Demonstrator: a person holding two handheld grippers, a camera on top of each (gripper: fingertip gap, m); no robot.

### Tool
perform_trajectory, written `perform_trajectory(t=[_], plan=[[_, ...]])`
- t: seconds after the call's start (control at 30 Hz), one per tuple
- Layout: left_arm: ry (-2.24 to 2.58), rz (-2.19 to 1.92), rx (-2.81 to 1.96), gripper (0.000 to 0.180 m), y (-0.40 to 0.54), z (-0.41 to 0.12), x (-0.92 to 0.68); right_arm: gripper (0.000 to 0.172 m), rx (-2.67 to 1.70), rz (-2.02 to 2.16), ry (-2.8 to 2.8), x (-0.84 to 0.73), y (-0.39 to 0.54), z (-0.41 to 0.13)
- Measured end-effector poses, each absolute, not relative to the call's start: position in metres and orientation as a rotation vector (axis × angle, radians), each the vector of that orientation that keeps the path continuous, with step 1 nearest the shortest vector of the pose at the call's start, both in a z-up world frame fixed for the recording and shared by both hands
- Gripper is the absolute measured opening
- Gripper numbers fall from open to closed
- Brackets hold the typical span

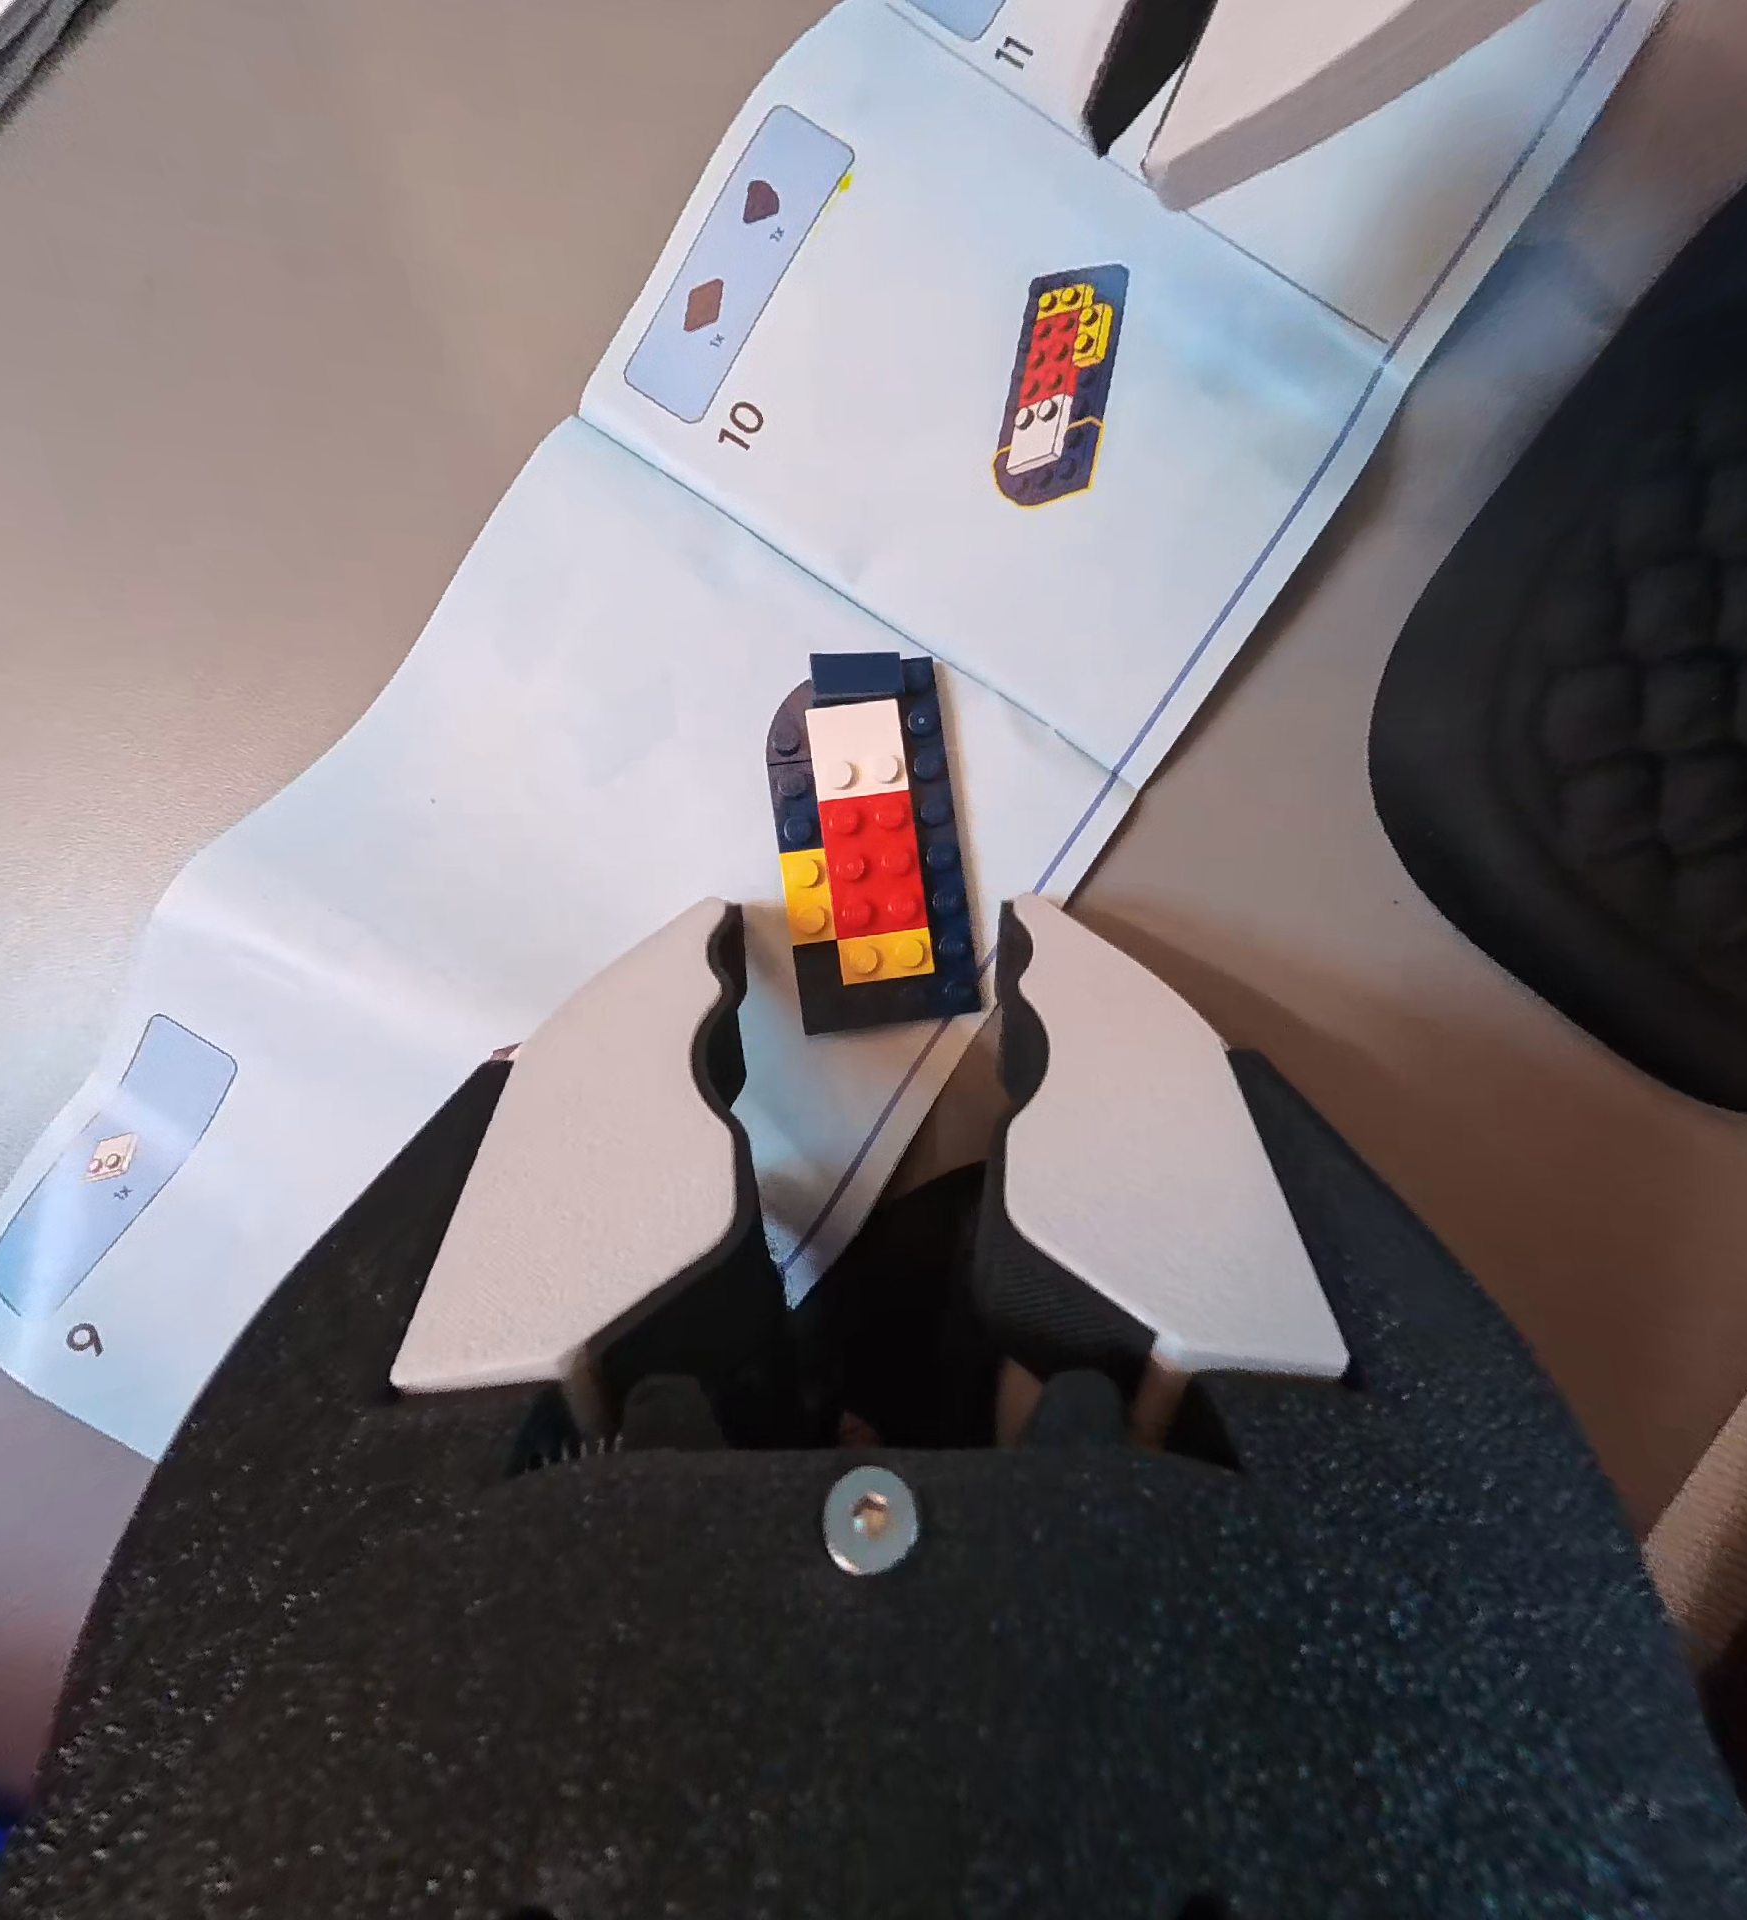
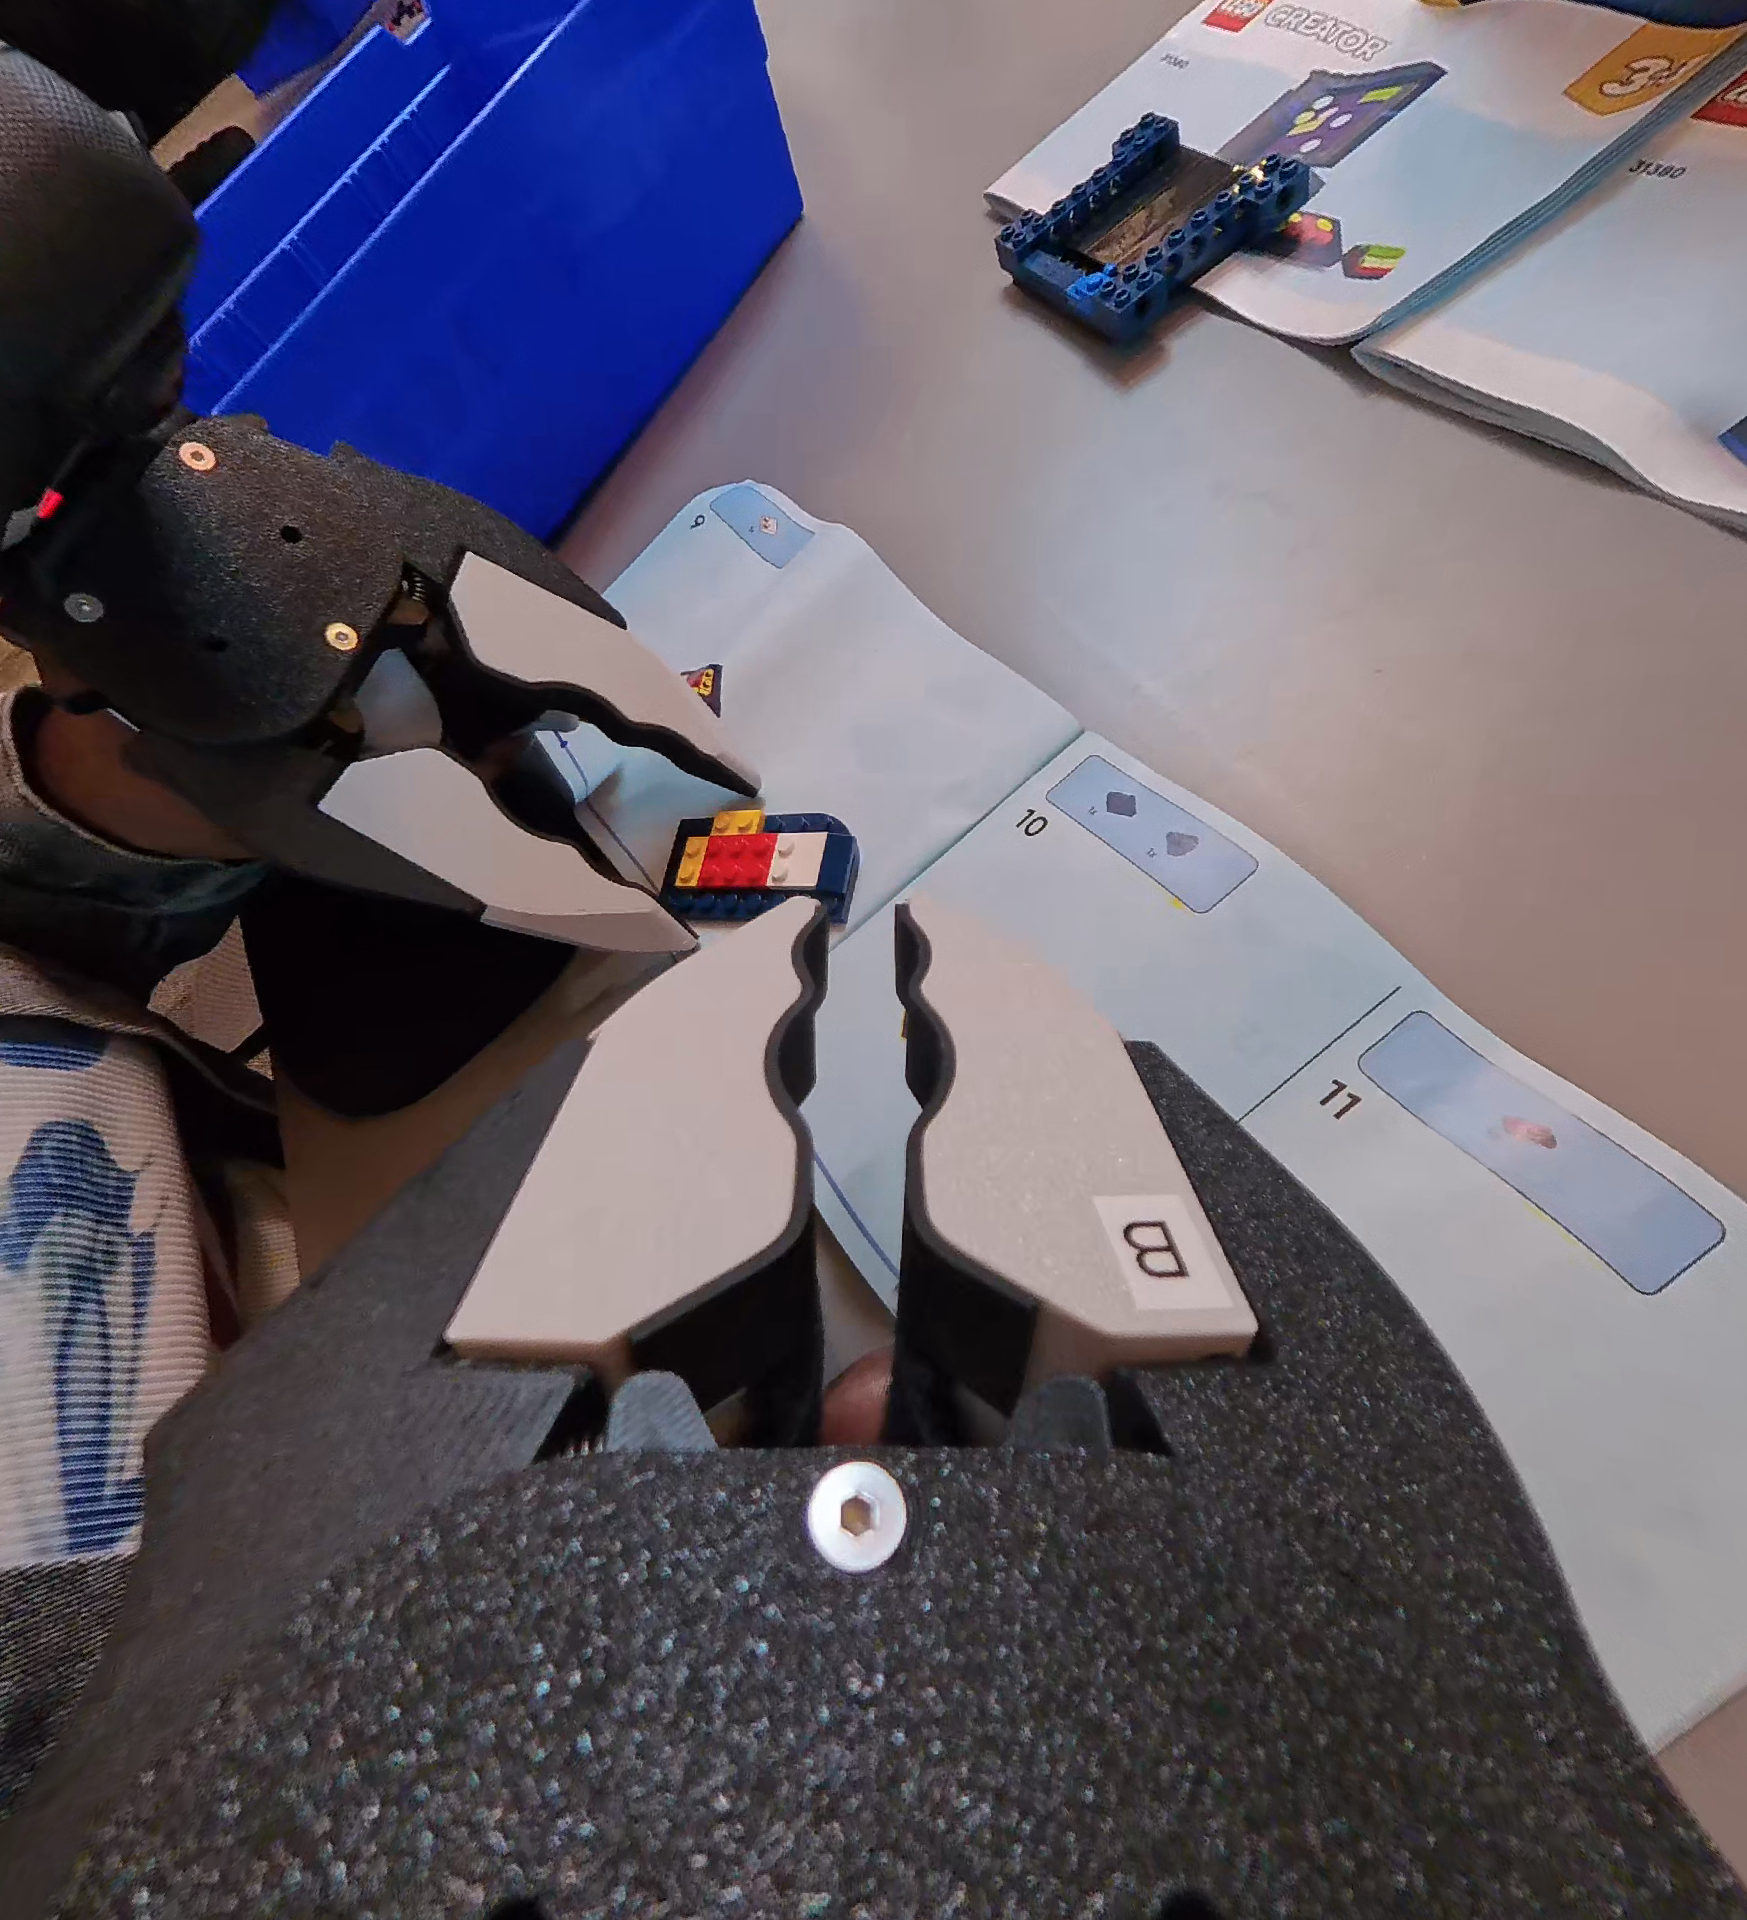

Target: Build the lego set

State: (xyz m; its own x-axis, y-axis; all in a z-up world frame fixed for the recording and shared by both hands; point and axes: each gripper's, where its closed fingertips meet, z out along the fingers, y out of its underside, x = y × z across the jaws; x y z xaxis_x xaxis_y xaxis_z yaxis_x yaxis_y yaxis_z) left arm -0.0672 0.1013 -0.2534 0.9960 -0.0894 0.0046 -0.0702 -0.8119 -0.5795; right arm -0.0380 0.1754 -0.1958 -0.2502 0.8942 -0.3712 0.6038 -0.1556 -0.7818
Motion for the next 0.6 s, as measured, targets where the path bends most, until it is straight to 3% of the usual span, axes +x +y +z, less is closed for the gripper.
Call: perform_trajectory(t=[0.17, 0.23, 0.6], plan=[[0.124, -0.043, -2.514, 0.043, 0.101, -0.255, -0.066, 0.012, -1.698, 1.362, -1.811, -0.037, 0.174, -0.195], [0.129, -0.049, -2.503, 0.033, 0.102, -0.254, -0.068, 0.012, -1.695, 1.364, -1.814, -0.037, 0.173, -0.195], [0.122, -0.114, -2.469, 0.032, 0.102, -0.253, -0.068, 0.015, -1.722, 1.422, -1.974, -0.037, 0.163, -0.208]])
